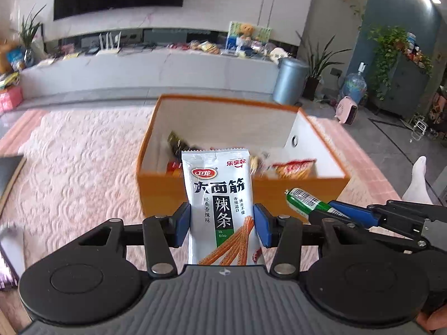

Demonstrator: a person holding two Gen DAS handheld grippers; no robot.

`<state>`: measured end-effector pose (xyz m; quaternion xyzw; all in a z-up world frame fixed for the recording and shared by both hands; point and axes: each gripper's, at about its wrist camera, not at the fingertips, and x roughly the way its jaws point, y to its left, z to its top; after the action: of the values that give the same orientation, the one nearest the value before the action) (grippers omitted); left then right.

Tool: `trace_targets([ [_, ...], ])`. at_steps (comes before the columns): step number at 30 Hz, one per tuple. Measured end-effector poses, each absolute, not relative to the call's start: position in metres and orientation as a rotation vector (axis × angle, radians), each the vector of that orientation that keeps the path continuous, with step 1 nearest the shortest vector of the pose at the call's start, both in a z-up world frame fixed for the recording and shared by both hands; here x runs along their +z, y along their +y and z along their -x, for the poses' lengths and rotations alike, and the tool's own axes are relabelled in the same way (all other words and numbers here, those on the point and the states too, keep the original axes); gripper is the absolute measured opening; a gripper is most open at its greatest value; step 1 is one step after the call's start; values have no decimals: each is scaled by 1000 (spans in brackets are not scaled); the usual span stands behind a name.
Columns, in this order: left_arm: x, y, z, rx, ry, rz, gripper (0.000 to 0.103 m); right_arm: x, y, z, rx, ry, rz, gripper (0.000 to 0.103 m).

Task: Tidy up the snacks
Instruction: 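Carry the packet and sausage over the orange box and open both tools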

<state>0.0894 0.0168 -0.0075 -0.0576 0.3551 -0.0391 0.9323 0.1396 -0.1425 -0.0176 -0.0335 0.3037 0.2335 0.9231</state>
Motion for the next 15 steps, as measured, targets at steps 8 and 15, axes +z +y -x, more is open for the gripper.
trace_targets([
  [8, 6, 8, -127, -91, 700, 85, 55, 3, -147, -168, 434, 565, 111, 20],
  [15, 6, 1, -159, -99, 702, 62, 55, 7, -144, -203, 405, 547, 163, 20],
])
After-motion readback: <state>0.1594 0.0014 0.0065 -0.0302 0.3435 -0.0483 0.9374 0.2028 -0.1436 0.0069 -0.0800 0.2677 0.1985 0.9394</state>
